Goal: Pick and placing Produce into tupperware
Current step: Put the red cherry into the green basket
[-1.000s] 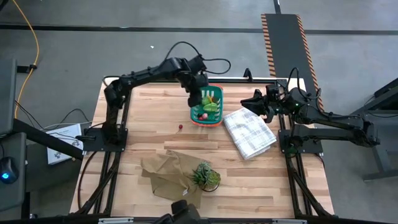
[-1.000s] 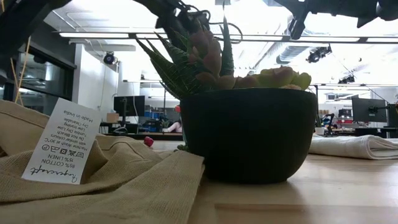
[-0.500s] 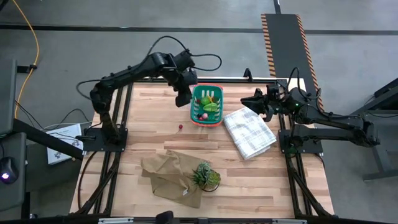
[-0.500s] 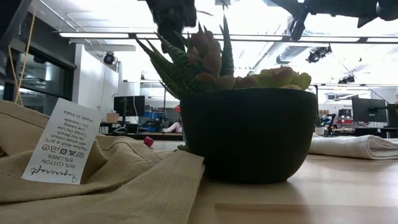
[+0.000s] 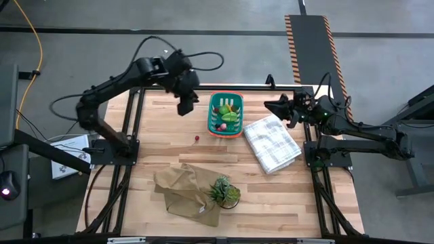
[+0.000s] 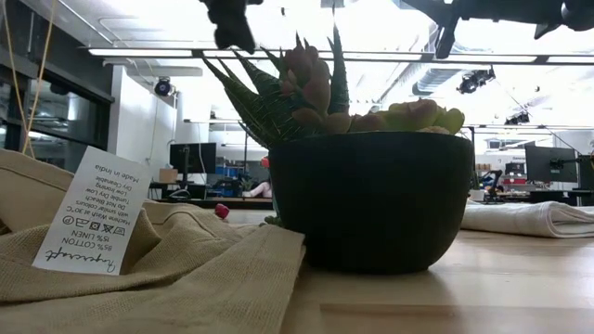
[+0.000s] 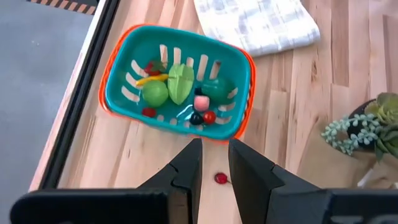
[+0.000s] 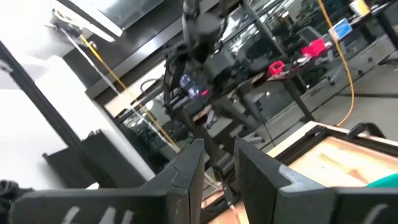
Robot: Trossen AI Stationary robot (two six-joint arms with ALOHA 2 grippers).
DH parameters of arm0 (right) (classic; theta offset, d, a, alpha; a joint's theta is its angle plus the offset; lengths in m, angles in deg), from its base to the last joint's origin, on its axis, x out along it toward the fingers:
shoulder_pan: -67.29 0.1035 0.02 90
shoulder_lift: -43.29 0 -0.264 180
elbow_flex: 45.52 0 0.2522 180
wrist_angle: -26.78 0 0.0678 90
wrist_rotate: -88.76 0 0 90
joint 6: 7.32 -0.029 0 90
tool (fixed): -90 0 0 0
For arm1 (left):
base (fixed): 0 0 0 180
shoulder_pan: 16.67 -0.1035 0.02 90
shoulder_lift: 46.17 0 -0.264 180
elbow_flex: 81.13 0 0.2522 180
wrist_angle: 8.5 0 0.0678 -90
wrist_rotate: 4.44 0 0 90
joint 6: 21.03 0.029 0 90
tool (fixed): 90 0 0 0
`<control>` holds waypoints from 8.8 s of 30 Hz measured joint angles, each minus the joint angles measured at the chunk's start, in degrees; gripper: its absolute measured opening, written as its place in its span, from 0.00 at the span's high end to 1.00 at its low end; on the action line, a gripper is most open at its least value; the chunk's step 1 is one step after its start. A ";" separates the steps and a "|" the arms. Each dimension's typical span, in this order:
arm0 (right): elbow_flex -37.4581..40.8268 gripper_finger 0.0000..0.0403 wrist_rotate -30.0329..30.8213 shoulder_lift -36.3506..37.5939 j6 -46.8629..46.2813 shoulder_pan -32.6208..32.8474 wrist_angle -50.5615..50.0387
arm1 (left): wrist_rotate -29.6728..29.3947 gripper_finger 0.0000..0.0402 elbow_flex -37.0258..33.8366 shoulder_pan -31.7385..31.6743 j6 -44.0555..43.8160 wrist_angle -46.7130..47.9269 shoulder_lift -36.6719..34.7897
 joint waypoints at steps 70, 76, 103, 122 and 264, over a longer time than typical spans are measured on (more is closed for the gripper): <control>-0.02 0.80 5.29 -5.38 -2.98 0.17 0.30 | 1.03 0.48 -72.30 5.64 -10.87 -69.01 -8.24; -0.02 0.80 5.50 -5.38 -2.98 0.15 0.32 | 2.44 0.41 -72.28 5.64 -12.18 -70.95 -6.24; -0.02 0.80 7.25 -5.37 -3.42 0.15 0.27 | 1.26 0.47 -72.28 5.68 -7.38 -75.21 -5.83; 0.00 0.80 4.12 -5.34 -4.80 0.15 -0.06 | 6.98 0.59 -72.28 6.97 -22.30 -60.08 -25.60; 0.04 0.80 14.90 -5.44 8.01 15.19 -10.02 | -26.15 0.64 -89.90 19.82 -16.35 -132.09 14.12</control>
